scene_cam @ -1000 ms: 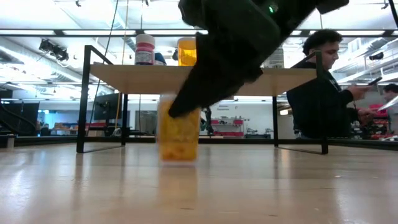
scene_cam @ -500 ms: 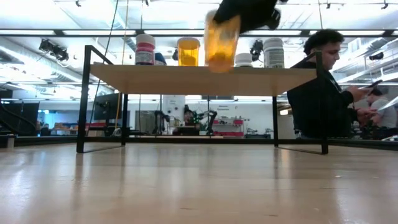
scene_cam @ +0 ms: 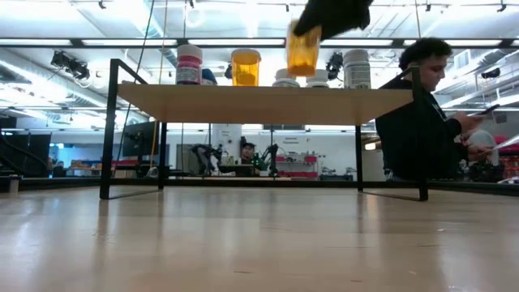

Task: Pick and place medicine bottles onto shelf by color
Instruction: Put the orange medicine bottle on the shelf

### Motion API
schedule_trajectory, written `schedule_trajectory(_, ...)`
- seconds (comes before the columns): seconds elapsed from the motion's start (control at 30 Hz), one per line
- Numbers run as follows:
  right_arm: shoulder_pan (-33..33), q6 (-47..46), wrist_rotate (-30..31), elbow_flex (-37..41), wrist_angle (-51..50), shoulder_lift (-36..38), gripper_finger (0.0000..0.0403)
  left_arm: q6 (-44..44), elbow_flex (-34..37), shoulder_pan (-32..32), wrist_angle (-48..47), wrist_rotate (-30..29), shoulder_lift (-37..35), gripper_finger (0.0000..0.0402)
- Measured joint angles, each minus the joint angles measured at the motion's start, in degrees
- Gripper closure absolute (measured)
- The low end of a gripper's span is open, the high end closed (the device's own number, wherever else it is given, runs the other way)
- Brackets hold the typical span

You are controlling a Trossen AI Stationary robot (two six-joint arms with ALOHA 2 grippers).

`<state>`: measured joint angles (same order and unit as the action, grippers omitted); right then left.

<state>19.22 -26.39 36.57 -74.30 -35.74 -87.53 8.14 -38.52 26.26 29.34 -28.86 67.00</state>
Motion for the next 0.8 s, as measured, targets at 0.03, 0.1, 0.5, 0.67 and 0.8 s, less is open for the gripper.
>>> schedule_trajectory(0.03,-0.9,0.1,-0.2,0.0,-0.8,0.0,0.0177,0.0,0.0,0.0,0.0,0.0,0.0,0.0255)
schedule_trajectory(0.1,-2.4,0.9,-0.3,0.0,-2.0,0.0,0.0177,0.0,0.0,0.0,0.0,0.0,0.0,0.0255)
schedule_trajectory(0.5,-8.9,1.2,-6.5,0.6,-3.3,-0.1,0.0177,0.0,0.0,0.0,-0.1,0.0,0.0,0.0262)
schedule_trajectory(0.67,-9.4,1.2,-6.7,0.6,-3.3,-0.1,0.0177,0.0,0.0,0.0,0.0,0.0,0.0,0.0255)
schedule_trajectory(0.8,-9.5,0.7,-7.3,0.6,-3.2,-0.1,0.0162,0.0,0.0,0.0,0.0,0.0,0.0,0.0258)
